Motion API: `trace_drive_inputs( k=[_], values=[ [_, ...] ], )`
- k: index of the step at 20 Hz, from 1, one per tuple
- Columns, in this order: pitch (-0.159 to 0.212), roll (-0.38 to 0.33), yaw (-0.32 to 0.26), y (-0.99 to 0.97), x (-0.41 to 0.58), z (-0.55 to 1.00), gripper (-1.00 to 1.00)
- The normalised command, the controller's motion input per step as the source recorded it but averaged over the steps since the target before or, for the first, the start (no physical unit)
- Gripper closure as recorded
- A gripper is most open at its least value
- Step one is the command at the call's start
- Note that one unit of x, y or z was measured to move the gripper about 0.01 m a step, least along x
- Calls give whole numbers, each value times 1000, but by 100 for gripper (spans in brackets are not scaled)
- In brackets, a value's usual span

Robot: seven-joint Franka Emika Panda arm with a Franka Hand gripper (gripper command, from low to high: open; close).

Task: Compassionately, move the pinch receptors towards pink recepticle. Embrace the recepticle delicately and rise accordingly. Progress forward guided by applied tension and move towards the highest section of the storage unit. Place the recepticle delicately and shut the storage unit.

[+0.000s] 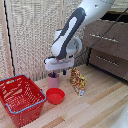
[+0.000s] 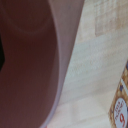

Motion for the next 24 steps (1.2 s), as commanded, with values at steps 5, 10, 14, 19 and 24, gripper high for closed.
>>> trace_drive_inputs(
  k=[5, 10, 14, 19, 24],
  values=[
    [13, -15, -19, 6, 157, -218, 100],
    [25, -6, -2, 10, 39, -65, 100],
    [2, -23, 3, 26, 37, 0, 100],
    [0, -7, 0, 3, 143, 5, 100],
    [-5, 0, -17, 0, 222, 107, 100]
  ],
)
